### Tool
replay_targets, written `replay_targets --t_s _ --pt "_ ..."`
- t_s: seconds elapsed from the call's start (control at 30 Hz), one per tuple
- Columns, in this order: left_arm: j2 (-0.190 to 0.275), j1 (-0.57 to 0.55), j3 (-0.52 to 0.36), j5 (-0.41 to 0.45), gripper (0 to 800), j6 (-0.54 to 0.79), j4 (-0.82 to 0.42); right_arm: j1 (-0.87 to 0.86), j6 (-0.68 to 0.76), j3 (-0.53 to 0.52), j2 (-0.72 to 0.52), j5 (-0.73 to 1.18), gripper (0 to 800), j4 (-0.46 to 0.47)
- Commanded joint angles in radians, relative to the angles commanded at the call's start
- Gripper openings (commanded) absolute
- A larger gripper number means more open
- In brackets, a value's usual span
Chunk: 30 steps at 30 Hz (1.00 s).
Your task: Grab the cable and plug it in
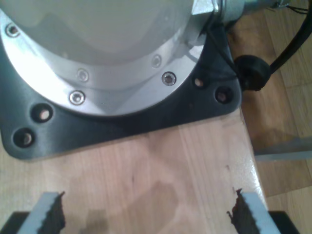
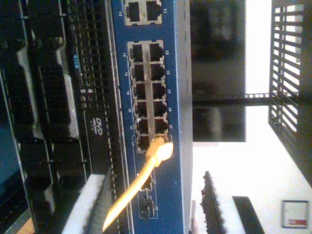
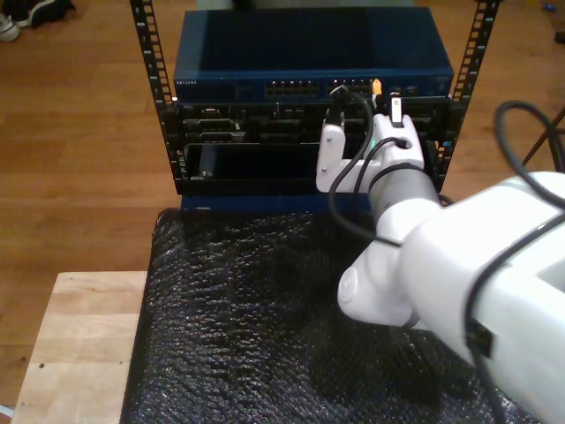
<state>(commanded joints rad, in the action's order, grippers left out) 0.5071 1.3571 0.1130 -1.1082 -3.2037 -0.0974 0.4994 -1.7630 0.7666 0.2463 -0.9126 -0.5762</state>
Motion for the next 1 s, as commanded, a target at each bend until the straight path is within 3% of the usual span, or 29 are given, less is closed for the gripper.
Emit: replay_targets --t_s 0.23,0.63,1.0 --pt "0.0 0.002 0.0 0.0 800 0.0 0.002 -0.106 -0.003 -0.078 -0.181 0.219 560 0.008" --pt "0.0 0.0 0.0 0.0 800 0.0 0.0 -0.384 -0.089 -0.103 -0.42 0.72 635 0.092" --pt "0.0 0.0 0.0 0.0 800 0.0 0.0 -0.661 -0.321 -0.107 -0.577 1.145 797 0.112"
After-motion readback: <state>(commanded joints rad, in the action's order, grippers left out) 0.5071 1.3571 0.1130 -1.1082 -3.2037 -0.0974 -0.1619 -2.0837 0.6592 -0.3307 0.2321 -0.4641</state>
